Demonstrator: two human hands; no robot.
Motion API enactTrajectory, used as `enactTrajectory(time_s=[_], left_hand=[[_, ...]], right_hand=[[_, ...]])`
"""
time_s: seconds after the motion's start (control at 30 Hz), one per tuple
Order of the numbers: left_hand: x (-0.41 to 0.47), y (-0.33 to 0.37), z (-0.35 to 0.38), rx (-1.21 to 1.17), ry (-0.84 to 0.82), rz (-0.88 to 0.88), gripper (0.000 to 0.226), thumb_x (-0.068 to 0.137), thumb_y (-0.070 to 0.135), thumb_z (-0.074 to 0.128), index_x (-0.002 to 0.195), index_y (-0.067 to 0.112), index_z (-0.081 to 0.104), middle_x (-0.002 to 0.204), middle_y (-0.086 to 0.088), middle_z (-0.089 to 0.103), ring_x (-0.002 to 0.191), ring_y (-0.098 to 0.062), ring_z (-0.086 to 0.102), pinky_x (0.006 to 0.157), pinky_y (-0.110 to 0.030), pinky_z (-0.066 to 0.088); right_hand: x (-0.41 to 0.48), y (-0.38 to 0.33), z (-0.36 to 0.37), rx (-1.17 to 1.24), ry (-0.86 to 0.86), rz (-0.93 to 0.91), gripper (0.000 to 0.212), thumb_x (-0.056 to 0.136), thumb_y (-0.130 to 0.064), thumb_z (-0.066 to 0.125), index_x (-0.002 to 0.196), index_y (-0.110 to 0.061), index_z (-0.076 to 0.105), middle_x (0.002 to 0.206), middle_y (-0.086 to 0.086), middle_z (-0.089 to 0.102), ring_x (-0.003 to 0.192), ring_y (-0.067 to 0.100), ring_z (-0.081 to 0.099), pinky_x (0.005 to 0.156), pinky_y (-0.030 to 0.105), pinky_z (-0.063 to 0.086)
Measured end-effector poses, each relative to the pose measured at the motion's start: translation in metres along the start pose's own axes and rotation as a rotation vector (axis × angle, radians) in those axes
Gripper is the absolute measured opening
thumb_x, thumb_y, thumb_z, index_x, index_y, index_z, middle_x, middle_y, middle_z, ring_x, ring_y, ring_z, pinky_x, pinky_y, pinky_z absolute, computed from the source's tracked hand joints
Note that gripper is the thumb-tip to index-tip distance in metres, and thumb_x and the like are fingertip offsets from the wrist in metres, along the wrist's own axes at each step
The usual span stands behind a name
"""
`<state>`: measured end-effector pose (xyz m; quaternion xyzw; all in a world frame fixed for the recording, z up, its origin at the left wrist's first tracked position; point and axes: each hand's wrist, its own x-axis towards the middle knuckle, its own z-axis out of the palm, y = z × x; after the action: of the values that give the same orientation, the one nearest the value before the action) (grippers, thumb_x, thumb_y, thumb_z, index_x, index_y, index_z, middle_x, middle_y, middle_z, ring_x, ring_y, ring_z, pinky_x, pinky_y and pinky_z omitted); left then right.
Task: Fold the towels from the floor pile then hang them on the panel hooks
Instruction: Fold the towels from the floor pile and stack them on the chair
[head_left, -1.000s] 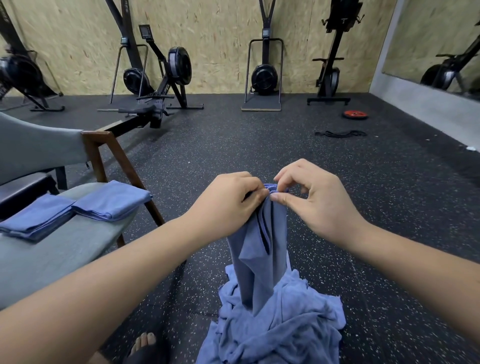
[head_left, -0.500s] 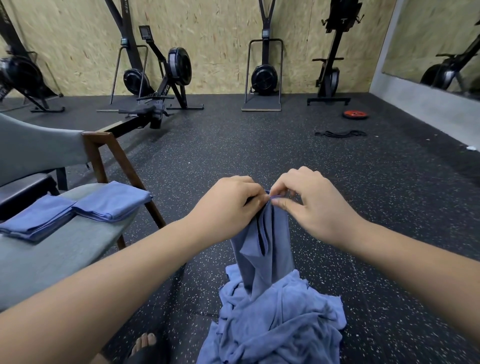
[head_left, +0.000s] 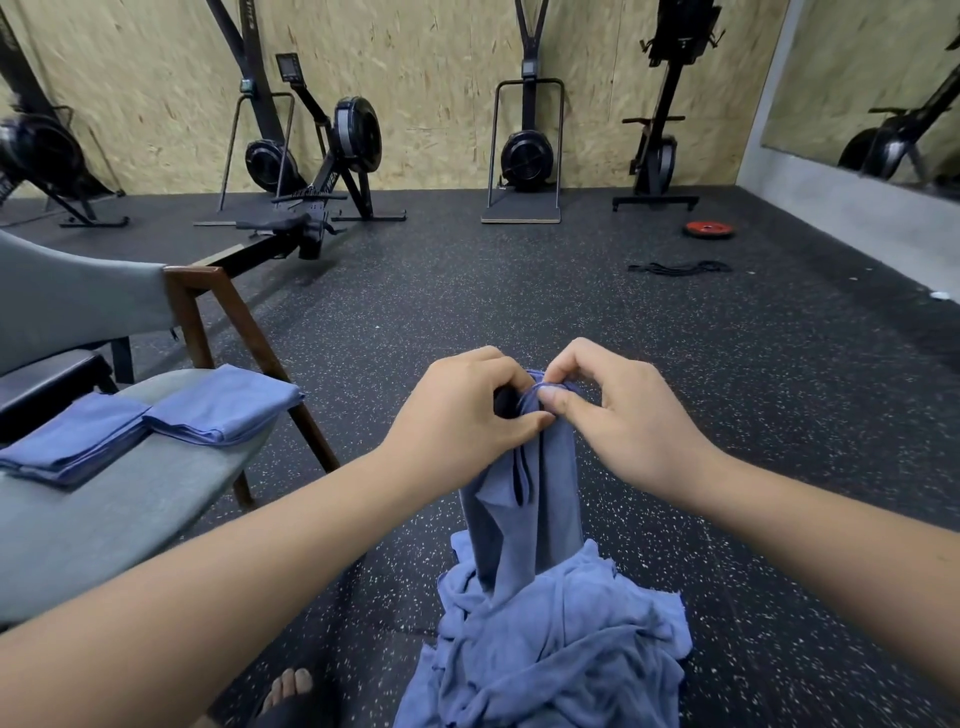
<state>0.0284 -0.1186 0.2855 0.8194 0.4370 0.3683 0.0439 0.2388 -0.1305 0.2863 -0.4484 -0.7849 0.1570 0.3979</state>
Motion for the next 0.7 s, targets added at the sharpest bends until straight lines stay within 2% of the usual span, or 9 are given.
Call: enactTrajectory(time_s=[0.07,0.13,0.2,0.3,0.4,0.5,0.6,0.7], left_hand=[[0.000,0.002,0.002,0.063,0.007,-0.014,0.025,0.082,0.041,0.086,0.083,0.022,0.070,0.083,0.011,0.061,0.075,-0.013,0.060,0.070,-0.034,0.050],[0.001,0.002,0.004,0.145,-0.027,-0.036,0.026,0.081,0.042,0.077,0.078,0.019,0.065,0.083,0.009,0.059,0.074,-0.017,0.059,0.068,-0.036,0.050],[0.002,-0.001,0.003,0.205,-0.077,-0.048,0.024,0.082,0.038,0.073,0.077,0.017,0.063,0.083,0.010,0.057,0.076,-0.019,0.058,0.067,-0.037,0.047],[0.004,-0.009,-0.004,0.208,-0.117,-0.011,0.023,0.087,0.040,0.061,0.072,0.021,0.060,0.082,0.011,0.058,0.075,-0.020,0.059,0.068,-0.037,0.049],[0.006,-0.020,-0.014,0.202,-0.170,0.056,0.040,0.090,0.045,0.046,0.084,0.016,0.073,0.093,0.006,0.069,0.082,-0.021,0.067,0.075,-0.040,0.055],[0.008,-0.028,-0.024,0.212,-0.198,0.112,0.040,0.092,0.043,0.047,0.088,0.015,0.075,0.097,0.004,0.072,0.084,-0.021,0.069,0.078,-0.039,0.056],[0.009,-0.032,-0.031,0.215,-0.197,0.155,0.032,0.092,0.039,0.053,0.085,0.015,0.073,0.090,0.004,0.069,0.077,-0.019,0.065,0.075,-0.038,0.055],[0.010,-0.037,-0.034,0.198,-0.152,0.167,0.032,0.097,0.041,0.057,0.083,0.017,0.072,0.085,0.008,0.066,0.073,-0.015,0.063,0.073,-0.036,0.053]], right_hand=[[0.000,0.000,0.001,-0.003,0.037,-0.006,0.007,0.100,-0.019,0.072,0.097,-0.020,0.066,0.079,-0.014,0.068,0.054,0.003,0.052,0.057,0.014,0.033],[0.000,0.000,0.000,-0.053,0.068,-0.029,0.007,0.100,-0.018,0.072,0.096,-0.019,0.066,0.072,-0.023,0.063,0.059,0.001,0.055,0.062,0.012,0.033],[0.002,0.002,-0.003,-0.118,0.092,-0.052,0.008,0.100,-0.018,0.073,0.096,-0.019,0.066,0.071,-0.018,0.060,0.069,-0.006,0.056,0.072,0.013,0.032],[0.007,0.007,-0.010,-0.152,0.108,-0.057,0.008,0.100,-0.020,0.074,0.095,-0.020,0.067,0.078,-0.012,0.061,0.070,-0.008,0.055,0.072,0.019,0.031],[0.008,0.010,-0.017,-0.167,0.096,-0.050,0.008,0.100,-0.019,0.073,0.095,-0.020,0.067,0.084,-0.009,0.066,0.071,-0.009,0.057,0.076,0.022,0.034],[0.008,0.011,-0.023,-0.144,0.096,-0.021,0.008,0.101,-0.018,0.072,0.095,-0.019,0.067,0.085,-0.008,0.068,0.069,-0.009,0.058,0.070,0.010,0.034],[0.009,0.012,-0.026,-0.119,0.077,0.007,0.007,0.101,-0.016,0.071,0.096,-0.018,0.066,0.087,-0.006,0.069,0.068,-0.008,0.058,0.066,0.009,0.036],[0.011,0.015,-0.027,-0.111,0.049,0.036,0.007,0.103,-0.019,0.069,0.097,-0.020,0.065,0.092,-0.010,0.069,0.077,-0.005,0.059,0.069,0.009,0.037]])
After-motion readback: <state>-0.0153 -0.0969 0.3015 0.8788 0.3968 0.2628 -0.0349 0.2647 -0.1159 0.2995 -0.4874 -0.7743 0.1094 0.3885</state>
